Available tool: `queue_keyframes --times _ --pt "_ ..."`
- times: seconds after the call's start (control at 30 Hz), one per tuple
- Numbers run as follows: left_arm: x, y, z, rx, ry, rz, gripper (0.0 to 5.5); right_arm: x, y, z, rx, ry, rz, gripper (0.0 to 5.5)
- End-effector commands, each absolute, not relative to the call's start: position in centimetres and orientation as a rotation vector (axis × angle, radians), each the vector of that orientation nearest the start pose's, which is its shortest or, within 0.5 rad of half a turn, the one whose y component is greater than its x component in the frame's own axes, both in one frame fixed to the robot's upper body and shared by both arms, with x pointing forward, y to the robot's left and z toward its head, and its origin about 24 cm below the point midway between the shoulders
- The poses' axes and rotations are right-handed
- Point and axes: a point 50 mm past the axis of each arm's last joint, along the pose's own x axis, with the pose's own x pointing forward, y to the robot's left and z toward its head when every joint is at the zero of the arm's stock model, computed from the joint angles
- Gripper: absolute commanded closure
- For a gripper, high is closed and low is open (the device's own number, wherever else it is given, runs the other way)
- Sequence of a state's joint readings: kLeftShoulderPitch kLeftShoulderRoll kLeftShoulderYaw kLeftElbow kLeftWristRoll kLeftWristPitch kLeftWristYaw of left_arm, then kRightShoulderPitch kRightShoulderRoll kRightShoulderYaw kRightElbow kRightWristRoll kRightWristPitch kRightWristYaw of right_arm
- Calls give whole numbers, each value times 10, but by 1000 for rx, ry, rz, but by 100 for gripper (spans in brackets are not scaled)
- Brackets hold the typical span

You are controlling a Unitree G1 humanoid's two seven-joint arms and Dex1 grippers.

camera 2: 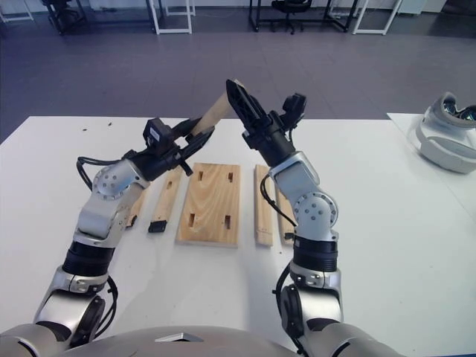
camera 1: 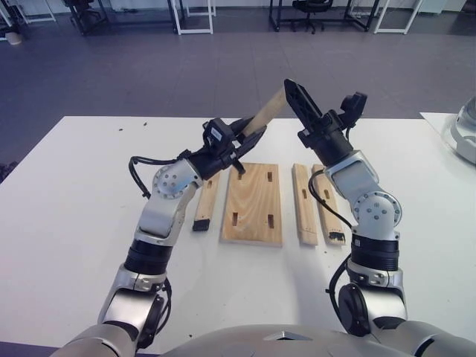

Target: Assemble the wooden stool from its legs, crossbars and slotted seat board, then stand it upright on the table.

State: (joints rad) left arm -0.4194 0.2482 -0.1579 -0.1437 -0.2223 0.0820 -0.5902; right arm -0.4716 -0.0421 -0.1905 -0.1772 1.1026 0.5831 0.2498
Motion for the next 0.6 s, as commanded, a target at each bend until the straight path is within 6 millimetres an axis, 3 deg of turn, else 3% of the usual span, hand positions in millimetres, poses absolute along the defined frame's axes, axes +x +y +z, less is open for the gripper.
queue_keyframes --times 0.03,0.5,0.6 --pt "284 91 171 248 -400 -915 422 292 -110 197 934 -210 836 231" --pt "282 93 169 328 -393 -935 422 290 -111 178 888 -96 768 494" --pt "281 93 162 350 -359 -953 422 290 -114 173 883 -84 739 507"
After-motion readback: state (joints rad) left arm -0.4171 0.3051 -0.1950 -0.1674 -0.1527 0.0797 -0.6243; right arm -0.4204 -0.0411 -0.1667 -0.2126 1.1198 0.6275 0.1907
